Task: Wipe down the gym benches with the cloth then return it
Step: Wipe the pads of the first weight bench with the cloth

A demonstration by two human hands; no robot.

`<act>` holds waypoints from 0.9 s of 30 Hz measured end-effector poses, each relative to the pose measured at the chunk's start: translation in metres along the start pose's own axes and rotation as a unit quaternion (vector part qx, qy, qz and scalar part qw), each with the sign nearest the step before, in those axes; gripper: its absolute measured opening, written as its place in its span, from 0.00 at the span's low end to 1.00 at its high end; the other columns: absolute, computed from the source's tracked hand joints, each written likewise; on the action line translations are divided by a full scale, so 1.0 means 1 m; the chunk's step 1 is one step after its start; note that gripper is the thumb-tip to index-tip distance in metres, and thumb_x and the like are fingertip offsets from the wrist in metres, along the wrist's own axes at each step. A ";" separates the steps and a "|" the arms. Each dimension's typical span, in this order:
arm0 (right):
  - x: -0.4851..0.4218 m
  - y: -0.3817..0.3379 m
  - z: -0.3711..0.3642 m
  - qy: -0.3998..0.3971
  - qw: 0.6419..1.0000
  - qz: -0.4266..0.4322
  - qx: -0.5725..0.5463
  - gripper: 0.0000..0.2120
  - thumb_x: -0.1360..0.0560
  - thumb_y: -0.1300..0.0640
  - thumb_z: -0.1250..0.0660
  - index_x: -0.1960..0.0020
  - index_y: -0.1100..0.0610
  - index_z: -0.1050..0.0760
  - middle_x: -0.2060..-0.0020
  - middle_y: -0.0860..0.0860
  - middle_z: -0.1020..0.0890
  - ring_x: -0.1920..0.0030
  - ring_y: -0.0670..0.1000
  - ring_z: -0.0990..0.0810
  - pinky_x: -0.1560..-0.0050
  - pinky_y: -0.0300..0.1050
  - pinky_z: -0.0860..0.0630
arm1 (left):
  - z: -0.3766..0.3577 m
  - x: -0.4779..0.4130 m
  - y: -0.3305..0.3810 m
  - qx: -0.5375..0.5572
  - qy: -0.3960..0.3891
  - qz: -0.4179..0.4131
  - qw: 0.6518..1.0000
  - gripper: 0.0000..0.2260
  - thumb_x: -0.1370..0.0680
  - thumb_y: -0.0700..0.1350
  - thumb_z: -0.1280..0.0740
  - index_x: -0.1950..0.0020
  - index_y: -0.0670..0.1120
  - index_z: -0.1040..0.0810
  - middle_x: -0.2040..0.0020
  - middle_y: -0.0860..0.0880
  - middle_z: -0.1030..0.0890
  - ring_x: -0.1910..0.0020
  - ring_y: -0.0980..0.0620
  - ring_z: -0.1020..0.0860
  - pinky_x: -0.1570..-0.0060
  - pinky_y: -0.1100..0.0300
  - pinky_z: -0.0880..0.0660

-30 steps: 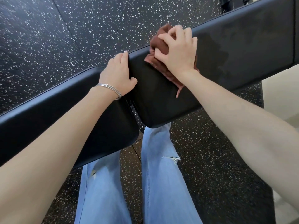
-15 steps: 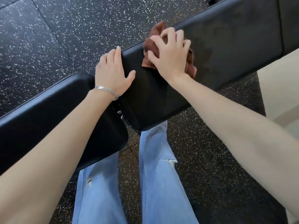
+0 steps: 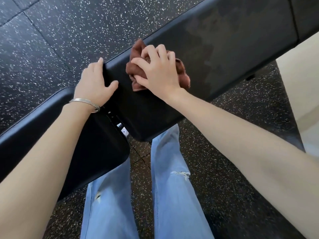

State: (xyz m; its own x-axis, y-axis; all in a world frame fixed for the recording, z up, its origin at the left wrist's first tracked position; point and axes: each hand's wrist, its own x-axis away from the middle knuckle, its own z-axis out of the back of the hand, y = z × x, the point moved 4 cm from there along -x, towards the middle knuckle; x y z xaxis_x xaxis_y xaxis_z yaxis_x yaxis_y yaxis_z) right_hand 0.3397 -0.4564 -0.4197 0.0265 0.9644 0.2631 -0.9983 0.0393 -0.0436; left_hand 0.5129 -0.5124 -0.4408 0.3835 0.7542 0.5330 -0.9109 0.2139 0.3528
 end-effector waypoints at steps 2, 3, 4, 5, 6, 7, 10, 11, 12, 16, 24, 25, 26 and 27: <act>0.009 0.001 -0.002 0.004 1.000 -0.023 -0.021 0.17 0.26 0.42 0.44 0.41 0.46 0.28 0.43 0.51 0.26 0.44 0.58 0.30 0.50 0.52 0.36 | 0.002 0.006 -0.013 -0.056 -0.011 -0.004 0.998 0.34 0.25 0.53 0.35 0.25 0.40 0.44 0.32 0.36 0.32 0.33 0.36 0.33 0.34 0.44 0.37; 0.017 -0.001 -0.004 0.007 0.999 -0.034 -0.035 0.17 0.26 0.43 0.44 0.41 0.46 0.27 0.44 0.52 0.26 0.45 0.58 0.29 0.51 0.52 0.35 | 0.004 0.009 -0.018 -0.088 -0.013 -0.012 0.996 0.34 0.25 0.54 0.35 0.25 0.40 0.43 0.33 0.36 0.31 0.34 0.36 0.31 0.33 0.44 0.37; 0.028 -0.006 -0.006 0.012 0.998 -0.040 -0.049 0.17 0.26 0.43 0.43 0.42 0.46 0.26 0.45 0.52 0.25 0.46 0.58 0.29 0.52 0.52 0.34 | 0.005 0.010 -0.022 -0.114 -0.013 -0.019 0.993 0.34 0.25 0.55 0.35 0.26 0.40 0.42 0.33 0.36 0.29 0.35 0.37 0.30 0.32 0.43 0.39; 0.038 -0.012 -0.008 0.016 0.997 -0.038 -0.060 0.16 0.26 0.43 0.42 0.43 0.47 0.25 0.46 0.52 0.24 0.48 0.58 0.28 0.53 0.52 0.33 | 0.007 0.011 -0.026 -0.130 -0.012 -0.021 0.991 0.33 0.25 0.56 0.36 0.26 0.41 0.40 0.34 0.37 0.28 0.35 0.37 0.30 0.31 0.43 0.42; 0.048 -0.020 -0.010 0.019 0.997 -0.033 -0.062 0.16 0.26 0.44 0.42 0.43 0.47 0.24 0.47 0.53 0.24 0.49 0.59 0.27 0.53 0.52 0.32 | 0.009 0.012 -0.029 -0.137 -0.014 -0.019 0.990 0.32 0.25 0.56 0.36 0.27 0.42 0.39 0.34 0.38 0.28 0.35 0.38 0.30 0.30 0.43 0.43; 0.055 -0.028 -0.011 0.018 0.998 -0.030 -0.058 0.15 0.26 0.44 0.42 0.44 0.48 0.24 0.48 0.53 0.23 0.50 0.59 0.27 0.54 0.53 0.31 | 0.010 0.013 -0.032 -0.138 -0.017 -0.016 0.990 0.32 0.26 0.57 0.36 0.27 0.43 0.38 0.34 0.38 0.27 0.35 0.38 0.30 0.29 0.42 0.45; 0.039 -0.034 -0.009 0.028 0.998 -0.034 -0.036 0.14 0.26 0.44 0.41 0.47 0.48 0.23 0.50 0.53 0.22 0.51 0.59 0.25 0.54 0.53 0.30 | 0.009 0.016 -0.034 -0.133 -0.031 -0.027 0.990 0.32 0.26 0.57 0.36 0.27 0.42 0.38 0.34 0.38 0.28 0.34 0.39 0.31 0.28 0.43 0.49; 0.028 -0.035 -0.007 0.033 0.998 -0.033 -0.029 0.14 0.26 0.44 0.41 0.47 0.48 0.23 0.50 0.53 0.22 0.51 0.59 0.25 0.54 0.53 0.31 | 0.009 0.016 -0.033 -0.136 -0.036 -0.037 0.989 0.32 0.26 0.57 0.36 0.28 0.41 0.38 0.35 0.38 0.27 0.34 0.39 0.31 0.28 0.44 0.49; 0.018 -0.038 -0.005 0.034 0.999 -0.032 -0.022 0.14 0.26 0.43 0.41 0.46 0.47 0.23 0.49 0.53 0.22 0.50 0.59 0.25 0.54 0.53 0.32 | 0.009 0.015 -0.032 -0.142 -0.038 -0.047 0.988 0.32 0.26 0.58 0.36 0.28 0.40 0.38 0.35 0.38 0.27 0.35 0.38 0.30 0.28 0.44 0.49; -0.021 -0.055 -0.002 0.004 0.999 -0.029 -0.014 0.18 0.24 0.41 0.47 0.41 0.46 0.28 0.43 0.52 0.27 0.42 0.58 0.30 0.50 0.52 0.38 | 0.014 0.013 -0.028 -0.155 -0.028 -0.063 0.986 0.30 0.26 0.58 0.37 0.32 0.38 0.35 0.39 0.36 0.25 0.39 0.37 0.28 0.30 0.44 0.45; -0.025 -0.051 0.003 0.011 0.999 -0.045 -0.020 0.17 0.23 0.43 0.45 0.38 0.48 0.30 0.39 0.53 0.29 0.39 0.60 0.33 0.49 0.54 0.37 | 0.010 0.009 -0.003 -0.020 -0.031 -0.037 0.999 0.33 0.26 0.54 0.35 0.28 0.39 0.41 0.31 0.39 0.34 0.32 0.39 0.35 0.35 0.47 0.35; -0.019 -0.042 0.003 0.012 0.999 -0.048 -0.023 0.17 0.24 0.43 0.45 0.39 0.47 0.30 0.40 0.53 0.29 0.40 0.59 0.32 0.49 0.54 0.36 | 0.008 0.006 0.001 -0.020 -0.031 -0.036 0.999 0.35 0.26 0.55 0.35 0.26 0.39 0.43 0.29 0.40 0.36 0.31 0.39 0.37 0.34 0.47 0.36; -0.011 -0.031 0.001 0.013 0.998 -0.055 -0.024 0.17 0.24 0.43 0.45 0.39 0.47 0.29 0.40 0.53 0.28 0.41 0.59 0.32 0.50 0.53 0.36 | 0.007 0.004 0.006 -0.025 -0.033 -0.036 0.998 0.37 0.26 0.56 0.35 0.25 0.40 0.46 0.28 0.40 0.37 0.30 0.39 0.38 0.33 0.46 0.37; -0.002 -0.016 0.000 0.014 0.997 -0.065 -0.024 0.17 0.25 0.43 0.45 0.40 0.47 0.29 0.41 0.53 0.28 0.42 0.59 0.31 0.50 0.53 0.36 | 0.005 0.000 0.011 -0.033 -0.034 -0.039 0.998 0.38 0.26 0.57 0.35 0.25 0.40 0.47 0.28 0.40 0.38 0.30 0.39 0.39 0.32 0.46 0.38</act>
State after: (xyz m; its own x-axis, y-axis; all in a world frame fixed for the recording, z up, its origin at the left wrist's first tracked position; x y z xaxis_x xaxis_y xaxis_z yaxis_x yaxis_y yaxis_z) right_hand 0.3556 -0.4585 -0.4194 0.1584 0.9573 0.2418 -0.9825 0.1770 -0.0574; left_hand 0.5037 -0.5128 -0.4328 0.4617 0.6901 0.5574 -0.8847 0.3127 0.3457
